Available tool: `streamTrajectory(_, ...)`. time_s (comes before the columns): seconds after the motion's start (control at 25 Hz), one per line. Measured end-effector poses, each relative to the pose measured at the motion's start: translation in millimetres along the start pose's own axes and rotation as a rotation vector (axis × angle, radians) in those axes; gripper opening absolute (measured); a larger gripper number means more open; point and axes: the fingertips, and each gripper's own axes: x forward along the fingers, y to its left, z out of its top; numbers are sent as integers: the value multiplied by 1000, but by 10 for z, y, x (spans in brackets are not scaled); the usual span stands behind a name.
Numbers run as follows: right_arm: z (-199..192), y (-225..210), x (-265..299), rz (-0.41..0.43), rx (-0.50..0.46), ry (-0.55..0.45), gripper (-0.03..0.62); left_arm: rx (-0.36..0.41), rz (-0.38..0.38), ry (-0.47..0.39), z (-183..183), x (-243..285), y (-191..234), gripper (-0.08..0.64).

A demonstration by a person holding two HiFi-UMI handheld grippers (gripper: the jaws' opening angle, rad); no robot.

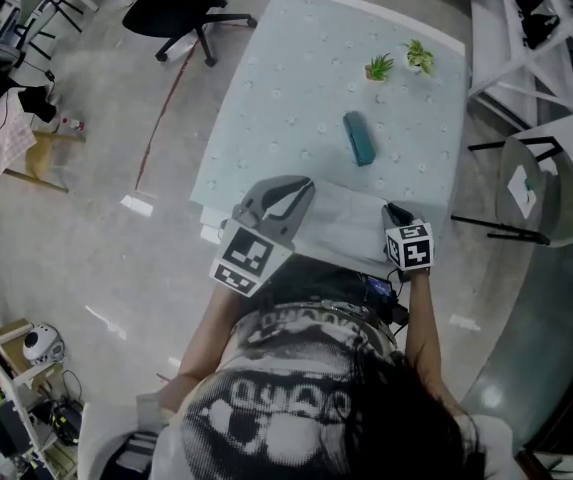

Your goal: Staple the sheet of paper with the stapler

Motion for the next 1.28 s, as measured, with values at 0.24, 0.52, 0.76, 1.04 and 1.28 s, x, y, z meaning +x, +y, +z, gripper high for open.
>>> streamTrajectory(0.24,-14,66,-11,87,-22,41,138,-4,20,2,-18,-36,50,11)
streamTrajectory(0.52,-31,25,40,51,-21,38,15,-10,23,6,-59,-17,55,9)
streamTrajectory(0.76,113,-31,30,108,31,9,5,-17,29,12,-114,-34,63,9)
streamTrajectory(1.04,405,-135,52,151,-61,-22,5,-31,46,20,-172,-101,112,11)
streamTrajectory(1.28,519,-361,104,155,-114,-8,5,-41,53,25,-199,-114,129,9)
